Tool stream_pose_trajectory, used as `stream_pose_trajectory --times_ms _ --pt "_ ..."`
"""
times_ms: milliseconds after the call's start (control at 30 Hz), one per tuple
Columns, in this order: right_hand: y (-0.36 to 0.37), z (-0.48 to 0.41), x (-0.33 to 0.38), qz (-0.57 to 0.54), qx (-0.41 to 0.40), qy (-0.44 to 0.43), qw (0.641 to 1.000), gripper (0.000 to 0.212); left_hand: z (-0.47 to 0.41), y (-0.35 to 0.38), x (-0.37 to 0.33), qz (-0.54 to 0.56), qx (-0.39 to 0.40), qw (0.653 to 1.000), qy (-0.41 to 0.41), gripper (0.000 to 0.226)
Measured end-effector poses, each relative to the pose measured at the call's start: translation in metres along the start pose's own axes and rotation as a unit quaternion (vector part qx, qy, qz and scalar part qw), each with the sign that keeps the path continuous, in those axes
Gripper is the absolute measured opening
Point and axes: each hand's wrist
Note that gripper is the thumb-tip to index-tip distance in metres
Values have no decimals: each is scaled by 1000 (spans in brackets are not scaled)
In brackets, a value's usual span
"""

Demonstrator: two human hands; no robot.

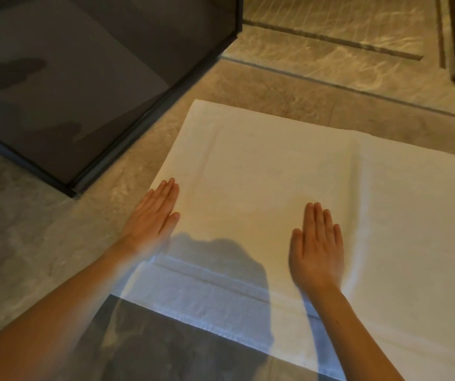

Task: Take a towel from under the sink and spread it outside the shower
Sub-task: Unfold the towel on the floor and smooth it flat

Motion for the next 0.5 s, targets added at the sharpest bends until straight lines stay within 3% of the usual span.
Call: stream_pose_trajectory --times_ms 200,367,500 --pt "-15 7 15 -24 -5 25 999 60 10 -16 -19 -10 17 1000 2 67" --pt "-5 51 109 -103 8 -92 990 61 47 -2 -83 35 -7 993 112 58" --pt "12 74 156 -133 33 -83 987 67 52 9 -101 -3 -14 994 112 57"
Point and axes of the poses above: each hand's wrist, its own z-axis away from the middle knuckle, its own y-axis out of the palm, x = y × z, and after that the axes turned 1 degree about -x, right-handed
